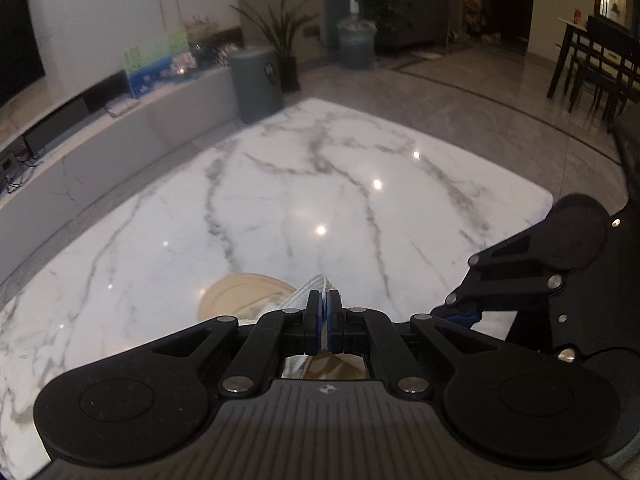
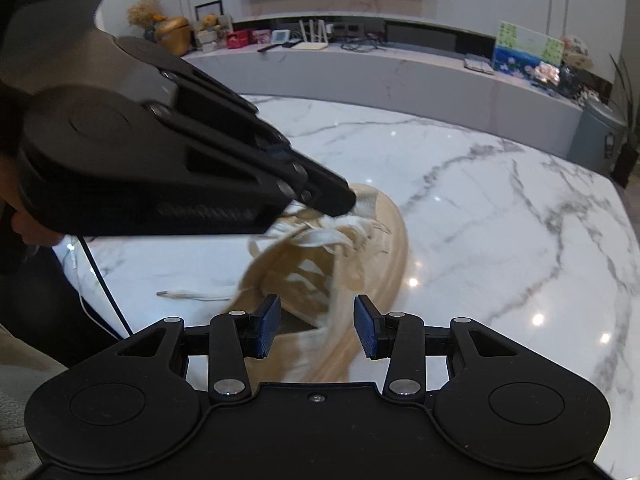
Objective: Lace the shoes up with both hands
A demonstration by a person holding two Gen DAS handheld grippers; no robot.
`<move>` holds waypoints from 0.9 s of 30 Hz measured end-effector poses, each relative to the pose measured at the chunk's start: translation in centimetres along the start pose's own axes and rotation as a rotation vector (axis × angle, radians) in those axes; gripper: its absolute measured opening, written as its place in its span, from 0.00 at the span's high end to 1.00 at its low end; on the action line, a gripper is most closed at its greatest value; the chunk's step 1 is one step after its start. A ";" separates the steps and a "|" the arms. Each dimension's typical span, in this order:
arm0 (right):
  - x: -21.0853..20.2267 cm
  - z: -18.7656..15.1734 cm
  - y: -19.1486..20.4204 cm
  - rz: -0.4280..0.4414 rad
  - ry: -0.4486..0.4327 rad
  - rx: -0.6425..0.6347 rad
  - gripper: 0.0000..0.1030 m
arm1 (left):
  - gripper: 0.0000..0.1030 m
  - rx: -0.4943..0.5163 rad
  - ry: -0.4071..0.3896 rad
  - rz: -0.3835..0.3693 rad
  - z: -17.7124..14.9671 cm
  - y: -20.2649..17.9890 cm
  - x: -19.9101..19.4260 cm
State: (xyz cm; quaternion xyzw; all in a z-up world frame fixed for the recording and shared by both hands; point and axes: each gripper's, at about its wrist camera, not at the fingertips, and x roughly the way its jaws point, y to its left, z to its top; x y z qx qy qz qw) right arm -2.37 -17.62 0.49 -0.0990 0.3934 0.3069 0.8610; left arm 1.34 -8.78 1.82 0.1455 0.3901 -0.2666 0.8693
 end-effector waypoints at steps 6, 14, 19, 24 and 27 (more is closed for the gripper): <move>0.5 -0.4 -1.3 -0.017 0.020 0.041 0.62 | 0.86 0.004 0.021 -0.031 -0.8 -0.2 -0.1; 1.1 -0.6 -2.2 -0.020 0.033 0.064 0.62 | 0.84 0.020 0.040 -0.002 -2.2 -0.1 -1.9; 1.1 -0.4 -2.3 -0.003 0.027 0.068 0.62 | 0.84 0.011 0.034 0.021 -2.7 0.5 -3.1; 0.8 0.0 -2.0 0.032 0.022 0.054 0.62 | 0.84 -0.015 0.007 0.048 -2.9 1.6 -4.4; 0.4 0.2 -2.1 0.049 0.027 0.050 0.62 | 0.79 -0.002 0.000 0.068 -2.6 2.2 -4.7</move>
